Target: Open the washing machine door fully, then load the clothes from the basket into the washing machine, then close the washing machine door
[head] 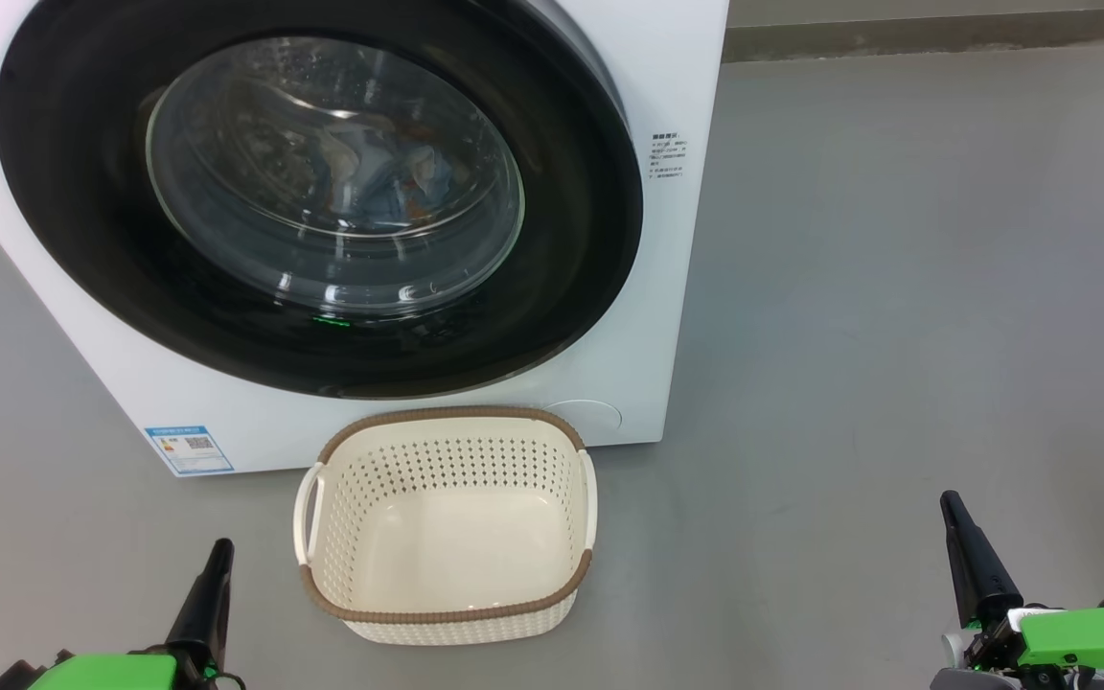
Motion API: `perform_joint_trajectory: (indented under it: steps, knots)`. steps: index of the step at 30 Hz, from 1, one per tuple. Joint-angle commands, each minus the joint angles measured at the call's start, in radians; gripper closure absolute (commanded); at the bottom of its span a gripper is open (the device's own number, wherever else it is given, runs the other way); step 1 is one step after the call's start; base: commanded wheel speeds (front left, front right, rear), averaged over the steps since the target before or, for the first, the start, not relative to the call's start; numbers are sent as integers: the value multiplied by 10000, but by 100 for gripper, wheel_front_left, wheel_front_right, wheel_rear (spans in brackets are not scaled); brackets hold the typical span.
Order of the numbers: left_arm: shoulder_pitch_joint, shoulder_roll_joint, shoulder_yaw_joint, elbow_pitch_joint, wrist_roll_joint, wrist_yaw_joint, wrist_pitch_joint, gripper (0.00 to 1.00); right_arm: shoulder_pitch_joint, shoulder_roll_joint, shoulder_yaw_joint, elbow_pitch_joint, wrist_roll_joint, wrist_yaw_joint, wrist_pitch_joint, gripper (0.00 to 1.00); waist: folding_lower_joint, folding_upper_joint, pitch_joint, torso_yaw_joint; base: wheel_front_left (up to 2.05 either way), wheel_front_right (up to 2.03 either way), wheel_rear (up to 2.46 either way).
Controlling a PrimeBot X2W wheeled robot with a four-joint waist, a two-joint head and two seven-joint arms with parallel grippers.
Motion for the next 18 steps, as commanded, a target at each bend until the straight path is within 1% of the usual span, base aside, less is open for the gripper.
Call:
perform_joint_trajectory:
  steps: [1, 18]
  knots:
    - [-413, 258, 340, -195, -86, -29, 59, 100, -407, -38, 231, -244, 43, 16, 76, 100, -1, 0, 0, 0, 0, 0, 0]
    - [-412, 258, 340, -195, -86, -29, 59, 100, -407, -36, 228, -244, 41, 16, 78, 100, -1, 0, 0, 0, 0, 0, 0]
